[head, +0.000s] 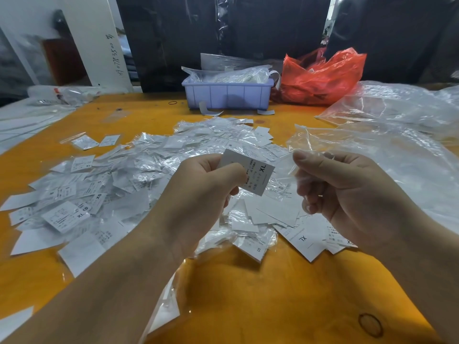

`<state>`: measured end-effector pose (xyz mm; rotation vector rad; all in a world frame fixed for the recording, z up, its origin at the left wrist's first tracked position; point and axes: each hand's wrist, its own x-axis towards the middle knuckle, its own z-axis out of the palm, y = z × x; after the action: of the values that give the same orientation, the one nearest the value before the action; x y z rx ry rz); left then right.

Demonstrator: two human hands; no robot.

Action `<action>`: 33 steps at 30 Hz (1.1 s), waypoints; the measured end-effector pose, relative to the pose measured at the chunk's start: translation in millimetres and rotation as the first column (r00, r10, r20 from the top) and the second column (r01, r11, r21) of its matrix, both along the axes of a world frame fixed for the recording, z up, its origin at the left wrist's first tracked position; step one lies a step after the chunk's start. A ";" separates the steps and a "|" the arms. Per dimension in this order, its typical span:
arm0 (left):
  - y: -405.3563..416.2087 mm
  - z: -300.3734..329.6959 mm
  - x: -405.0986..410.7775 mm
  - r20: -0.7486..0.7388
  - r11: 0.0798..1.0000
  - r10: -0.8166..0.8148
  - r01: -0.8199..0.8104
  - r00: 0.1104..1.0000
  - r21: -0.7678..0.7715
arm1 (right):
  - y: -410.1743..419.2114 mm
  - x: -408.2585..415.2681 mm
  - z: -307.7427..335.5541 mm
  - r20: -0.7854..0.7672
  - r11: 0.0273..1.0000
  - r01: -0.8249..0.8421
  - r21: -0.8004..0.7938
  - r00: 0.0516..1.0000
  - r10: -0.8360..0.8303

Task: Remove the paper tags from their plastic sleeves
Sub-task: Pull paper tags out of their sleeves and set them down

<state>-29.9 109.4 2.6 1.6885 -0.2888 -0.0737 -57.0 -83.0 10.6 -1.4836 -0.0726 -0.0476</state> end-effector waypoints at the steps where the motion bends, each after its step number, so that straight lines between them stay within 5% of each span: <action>1: 0.1 0.1 0.0 0.001 1.000 0.002 -0.002 1.000 0.002 | -0.1 0.2 -0.2 0.001 1.000 -0.001 0.000 1.000 0.001; 33: -0.9 4.5 -5.5 0.000 0.996 -0.050 0.050 0.999 -0.068 | -1.4 2.7 -2.4 -0.016 1.000 -0.015 -0.001 1.000 0.015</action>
<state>-35.5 108.5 7.1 1.6142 -0.3288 -0.1014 -54.2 -84.4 8.2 -1.4847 -0.0716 -0.0235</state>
